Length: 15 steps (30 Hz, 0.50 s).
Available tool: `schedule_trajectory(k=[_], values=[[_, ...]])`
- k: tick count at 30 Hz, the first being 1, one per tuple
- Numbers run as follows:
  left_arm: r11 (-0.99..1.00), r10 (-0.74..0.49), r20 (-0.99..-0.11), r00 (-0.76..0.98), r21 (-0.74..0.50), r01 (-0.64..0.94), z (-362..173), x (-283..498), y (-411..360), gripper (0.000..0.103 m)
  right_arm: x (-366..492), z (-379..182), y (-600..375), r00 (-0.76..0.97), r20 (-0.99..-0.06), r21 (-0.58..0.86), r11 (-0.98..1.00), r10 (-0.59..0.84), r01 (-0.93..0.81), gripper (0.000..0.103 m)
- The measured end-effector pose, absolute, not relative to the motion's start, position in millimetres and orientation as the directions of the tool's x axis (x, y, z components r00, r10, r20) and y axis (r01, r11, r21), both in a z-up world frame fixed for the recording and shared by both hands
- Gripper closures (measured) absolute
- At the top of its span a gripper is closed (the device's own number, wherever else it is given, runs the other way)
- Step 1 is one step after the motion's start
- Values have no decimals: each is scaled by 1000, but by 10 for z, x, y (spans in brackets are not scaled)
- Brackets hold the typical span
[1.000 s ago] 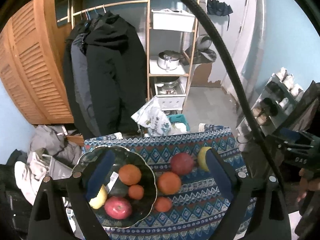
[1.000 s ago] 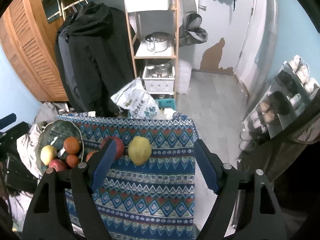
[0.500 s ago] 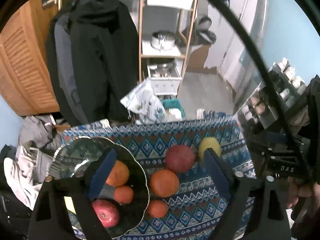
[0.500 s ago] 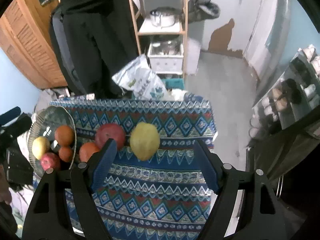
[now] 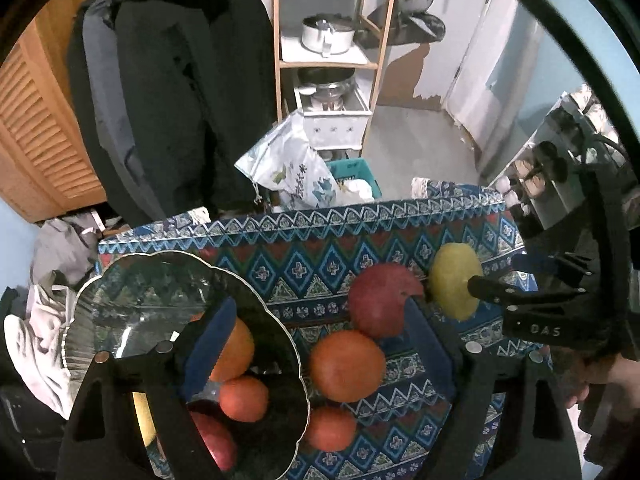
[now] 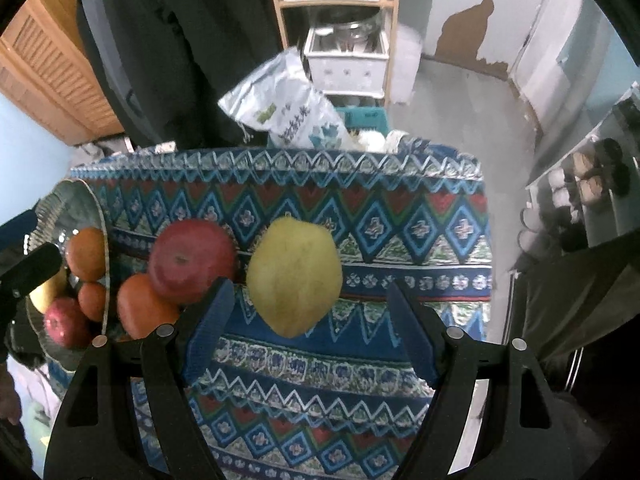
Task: Organize fruits
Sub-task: 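Grasp a large green pear with the right tool while the left tool grasps a red apple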
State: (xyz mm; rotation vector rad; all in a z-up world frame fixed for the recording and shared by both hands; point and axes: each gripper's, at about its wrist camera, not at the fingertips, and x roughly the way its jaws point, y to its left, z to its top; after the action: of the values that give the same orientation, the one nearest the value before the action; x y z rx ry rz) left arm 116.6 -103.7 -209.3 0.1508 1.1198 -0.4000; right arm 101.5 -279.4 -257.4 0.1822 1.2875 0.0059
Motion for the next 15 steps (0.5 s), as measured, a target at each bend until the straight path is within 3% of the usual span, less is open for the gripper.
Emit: schedule_trajectory(k=[13,15], values=[[909,-239,-928,284,-111,403,-2407,1308,-1144,16,1235,-2987,-2704,200,-970,162,982,140,98,25],[906,-240,-931,275,-114,407,-2428,1317,-1161,16,1254,-3041,-2692,185,-972,168,981,148,98,31]])
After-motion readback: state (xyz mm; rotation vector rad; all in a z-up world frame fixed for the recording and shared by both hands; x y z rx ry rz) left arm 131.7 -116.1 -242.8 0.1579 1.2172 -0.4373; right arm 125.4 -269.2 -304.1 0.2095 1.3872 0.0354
